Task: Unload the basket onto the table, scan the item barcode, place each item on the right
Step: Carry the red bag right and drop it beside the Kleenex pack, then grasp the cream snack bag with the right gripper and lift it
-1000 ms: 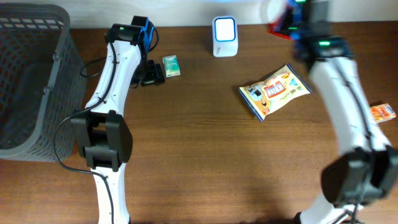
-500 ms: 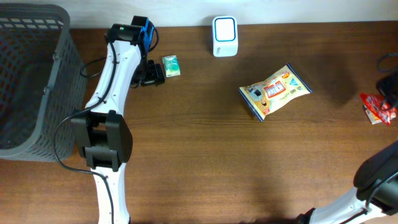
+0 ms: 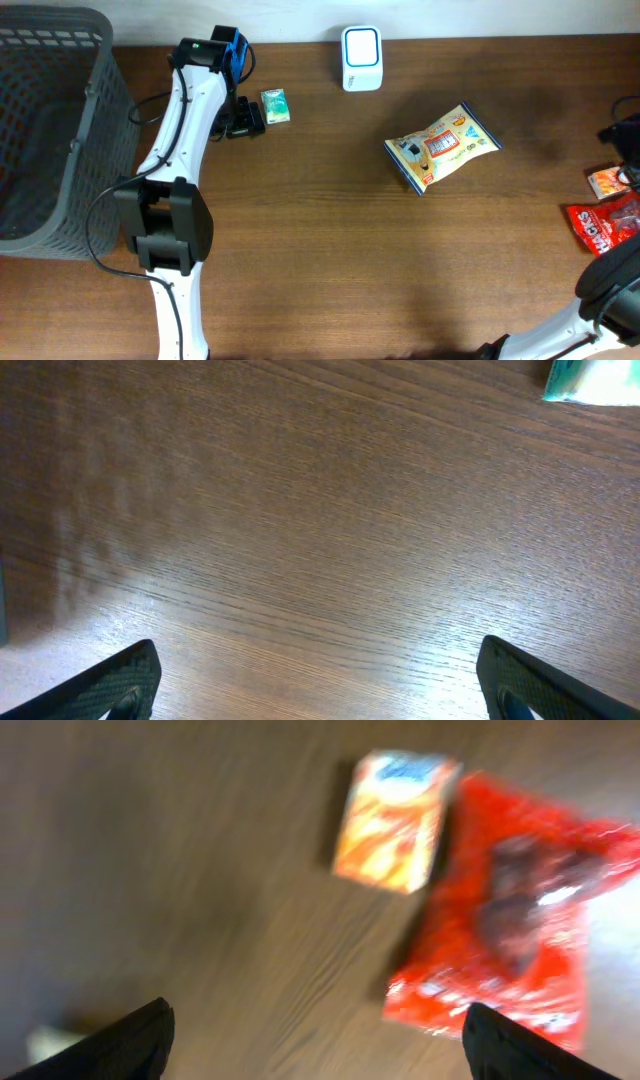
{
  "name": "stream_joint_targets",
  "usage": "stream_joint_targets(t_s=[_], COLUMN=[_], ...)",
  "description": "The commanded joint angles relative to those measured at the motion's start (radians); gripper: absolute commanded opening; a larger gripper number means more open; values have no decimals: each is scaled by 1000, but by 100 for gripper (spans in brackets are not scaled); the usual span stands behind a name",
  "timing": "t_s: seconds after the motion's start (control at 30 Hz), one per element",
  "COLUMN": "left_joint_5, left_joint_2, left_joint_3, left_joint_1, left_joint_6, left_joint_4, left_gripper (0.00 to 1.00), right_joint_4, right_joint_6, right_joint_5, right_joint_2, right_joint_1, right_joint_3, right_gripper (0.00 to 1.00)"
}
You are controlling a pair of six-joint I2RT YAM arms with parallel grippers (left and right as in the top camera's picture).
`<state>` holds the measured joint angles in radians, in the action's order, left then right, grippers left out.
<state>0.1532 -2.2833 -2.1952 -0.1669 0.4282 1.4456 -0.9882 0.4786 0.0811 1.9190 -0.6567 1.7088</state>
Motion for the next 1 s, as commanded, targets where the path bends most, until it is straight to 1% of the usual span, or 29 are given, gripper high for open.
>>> stream_joint_targets(t_s=[0.0, 0.03, 0.1, 0.13, 0.27, 0.33, 0.37, 0.47, 0.53, 0.57, 0.73, 0.77, 0.8, 0.9, 0.97], left_joint_5=[-7, -7, -6, -6, -6, -7, -7, -6, -7, -7, -7, -7, -6, -6, -6], left_joint_2=[7, 7, 7, 7, 7, 7, 7, 7, 7, 7, 7, 7, 7, 7, 7], left_joint_3=[3, 3, 3, 3, 3, 3, 3, 3, 3, 3, 3, 3, 3, 3, 3], left_joint_1=[3, 3, 3, 3, 3, 3, 3, 3, 3, 3, 3, 3, 3, 3, 3], left_joint_6=[9, 9, 9, 9, 9, 9, 9, 9, 9, 9, 9, 9, 9, 9, 9], left_joint_4=[-2, -2, -2, -2, -2, -2, -2, -2, -2, -2, -2, -2, -2, -2, -2], left_gripper=[99, 99, 99, 99, 99, 99, 99, 99, 99, 99, 99, 99, 99, 99, 99], right_joint_4=[-7, -7, -6, 6, 38, 69, 84, 95, 96, 98, 71, 46, 10, -51, -55], right_joint_6=[-30, -30, -30, -30, -29, -28, -25, 2, -6, -43, -326, -385, -417, -419, -415], right_joint_5=[352, 396, 411, 373, 227, 138, 87, -39, -56, -56, -58, -81, -155, -381, -493], right_joint_2=[-27, -27, -27, -22, 0, 20, 34, 66, 76, 76, 76, 76, 76, 80, 88], right_joint_1=[50, 72, 137, 199, 353, 444, 486, 580, 630, 650, 753, 786, 834, 954, 1011], right_joint_3=[8, 8, 8, 8, 3, 0, -1, -1, -1, -1, 0, 0, -1, -6, -18], right_gripper=[97, 97, 97, 96, 95, 95, 98, 100, 99, 99, 99, 99, 99, 98, 99])
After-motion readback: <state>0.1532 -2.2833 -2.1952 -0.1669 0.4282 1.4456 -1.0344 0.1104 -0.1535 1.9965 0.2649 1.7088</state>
